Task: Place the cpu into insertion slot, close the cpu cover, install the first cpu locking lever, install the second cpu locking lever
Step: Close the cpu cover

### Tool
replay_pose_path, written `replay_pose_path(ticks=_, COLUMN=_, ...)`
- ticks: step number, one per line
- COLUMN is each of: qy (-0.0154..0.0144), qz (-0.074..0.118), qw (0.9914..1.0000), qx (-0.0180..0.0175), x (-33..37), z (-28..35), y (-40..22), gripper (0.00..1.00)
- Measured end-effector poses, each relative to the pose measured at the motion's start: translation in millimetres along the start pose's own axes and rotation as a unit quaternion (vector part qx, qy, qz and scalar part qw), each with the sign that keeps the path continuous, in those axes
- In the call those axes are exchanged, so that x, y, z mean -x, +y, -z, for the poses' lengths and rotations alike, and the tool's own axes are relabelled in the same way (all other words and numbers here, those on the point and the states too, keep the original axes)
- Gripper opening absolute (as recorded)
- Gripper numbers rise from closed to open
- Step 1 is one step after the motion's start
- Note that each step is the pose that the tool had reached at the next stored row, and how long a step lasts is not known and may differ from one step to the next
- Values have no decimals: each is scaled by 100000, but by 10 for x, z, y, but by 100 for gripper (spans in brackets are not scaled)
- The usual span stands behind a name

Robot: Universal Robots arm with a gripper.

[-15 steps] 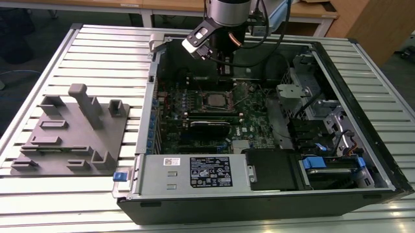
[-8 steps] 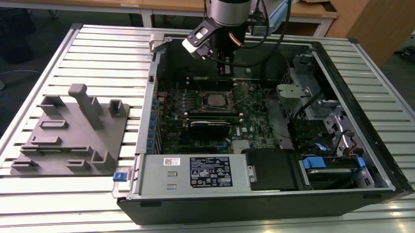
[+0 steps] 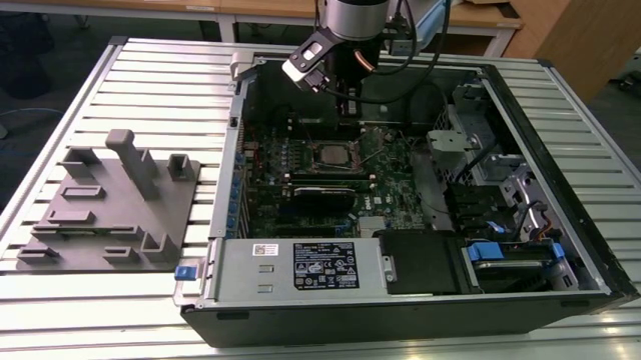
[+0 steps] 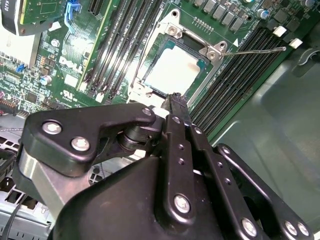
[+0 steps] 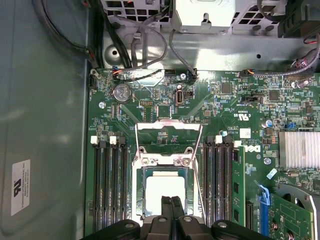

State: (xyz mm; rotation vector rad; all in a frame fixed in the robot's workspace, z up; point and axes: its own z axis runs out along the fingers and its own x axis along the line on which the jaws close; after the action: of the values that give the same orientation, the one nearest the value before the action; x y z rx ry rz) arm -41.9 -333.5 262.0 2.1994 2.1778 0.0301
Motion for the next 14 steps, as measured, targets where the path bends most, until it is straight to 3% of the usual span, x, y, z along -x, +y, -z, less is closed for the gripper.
replay_pose_path(ticks=14, qy=3, qz=5, qw=100000, qx=2, x=0, z=-2, y=30, gripper=10)
